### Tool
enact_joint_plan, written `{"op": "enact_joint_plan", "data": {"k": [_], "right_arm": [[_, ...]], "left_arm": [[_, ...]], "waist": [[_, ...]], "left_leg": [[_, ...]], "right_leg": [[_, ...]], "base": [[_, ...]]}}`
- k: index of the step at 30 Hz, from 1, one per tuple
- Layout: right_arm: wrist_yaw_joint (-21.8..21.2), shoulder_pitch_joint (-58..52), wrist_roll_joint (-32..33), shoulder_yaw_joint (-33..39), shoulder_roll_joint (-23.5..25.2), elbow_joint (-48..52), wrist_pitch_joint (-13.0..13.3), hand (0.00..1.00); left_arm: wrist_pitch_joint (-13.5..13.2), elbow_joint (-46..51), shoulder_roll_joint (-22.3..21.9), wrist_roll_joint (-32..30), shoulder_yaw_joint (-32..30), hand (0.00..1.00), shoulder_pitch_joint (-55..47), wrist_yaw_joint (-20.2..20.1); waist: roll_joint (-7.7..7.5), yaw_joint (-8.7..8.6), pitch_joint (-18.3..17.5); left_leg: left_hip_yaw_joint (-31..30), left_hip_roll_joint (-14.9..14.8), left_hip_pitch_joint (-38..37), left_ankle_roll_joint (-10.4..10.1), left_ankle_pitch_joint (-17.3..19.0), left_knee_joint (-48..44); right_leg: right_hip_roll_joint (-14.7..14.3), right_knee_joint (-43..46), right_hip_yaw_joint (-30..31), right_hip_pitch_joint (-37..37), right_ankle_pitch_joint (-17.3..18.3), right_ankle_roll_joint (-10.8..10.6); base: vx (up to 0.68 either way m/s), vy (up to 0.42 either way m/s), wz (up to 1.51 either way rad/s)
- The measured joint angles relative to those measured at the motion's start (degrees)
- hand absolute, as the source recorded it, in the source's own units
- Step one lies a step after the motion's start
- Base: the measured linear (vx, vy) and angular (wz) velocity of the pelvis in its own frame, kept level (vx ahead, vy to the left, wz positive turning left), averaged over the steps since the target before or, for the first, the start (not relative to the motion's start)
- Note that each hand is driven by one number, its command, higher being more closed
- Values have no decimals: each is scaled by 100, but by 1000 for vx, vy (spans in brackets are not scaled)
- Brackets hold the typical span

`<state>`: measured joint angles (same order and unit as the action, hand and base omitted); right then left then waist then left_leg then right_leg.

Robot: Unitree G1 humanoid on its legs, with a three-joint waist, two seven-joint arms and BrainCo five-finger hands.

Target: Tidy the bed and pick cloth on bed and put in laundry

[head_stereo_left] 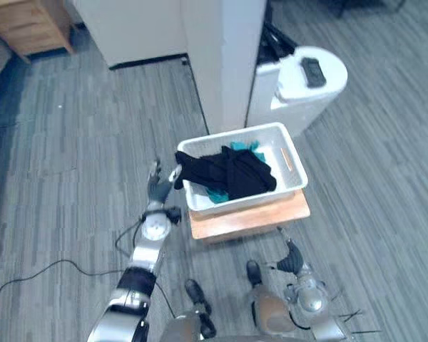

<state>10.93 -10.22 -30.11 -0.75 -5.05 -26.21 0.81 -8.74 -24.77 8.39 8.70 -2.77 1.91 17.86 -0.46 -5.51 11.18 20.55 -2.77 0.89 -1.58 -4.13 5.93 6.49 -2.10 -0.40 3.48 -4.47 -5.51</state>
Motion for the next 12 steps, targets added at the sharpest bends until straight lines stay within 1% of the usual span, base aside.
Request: {"op": "enact_joint_plan", "data": {"k": [2,3,4,6,7,9,11,12], "right_arm": [[-1,77,161,215,73,-530,-23,0],[-1,115,246,295,98,-672,-28,0],[2,200,374,506,165,-965,-63,0],[7,238,533,730,188,-1264,-119,0],[10,300,658,929,194,-1594,-130,0],[18,366,810,1079,198,-1899,-135,0],[19,425,968,1239,253,-2213,-136,0],[19,436,1019,1268,261,-2283,-138,0]], "left_arm": [[-18,-455,-49,85,-358,0,-463,-65],[-12,-645,-57,86,-465,0,-573,-98],[34,-1075,-124,85,-724,0,-838,-164],[105,-1489,-264,79,-945,0,-1028,-194],[165,-1879,-407,56,-1154,0,-1234,-282],[256,-2272,-576,19,-1335,0,-1393,-317],[351,-2577,-685,10,-1463,0,-1501,-388],[356,-2639,-714,2,-1517,0,-1506,-401]], "waist": [[-1,164,-94],[-3,200,-111],[0,247,-149],[6,310,-211],[7,333,-303],[4,337,-368],[-19,362,-443],[-22,373,-459]], "left_leg": [[-154,3,-44,-27,18,0],[-174,4,-71,-28,19,1],[-248,13,-129,-31,22,1],[-334,33,-160,-31,24,2],[-395,59,-171,-26,28,3],[-455,88,-179,-19,33,3],[-477,108,-177,-18,34,3],[-478,111,-179,-18,34,3]], "right_leg": [[6,2,-151,-133,69,24],[6,4,-174,-169,82,20],[18,3,-252,-269,163,2],[35,6,-319,-345,219,7],[60,4,-374,-391,245,-3],[86,5,-408,-432,267,-25],[102,6,-410,-442,272,-31],[106,6,-410,-445,273,-32]], "base": [[39,-13,42],[16,-7,29],[12,-6,25],[11,2,30],[15,13,26],[5,24,20],[-8,30,9],[0,0,0]]}}
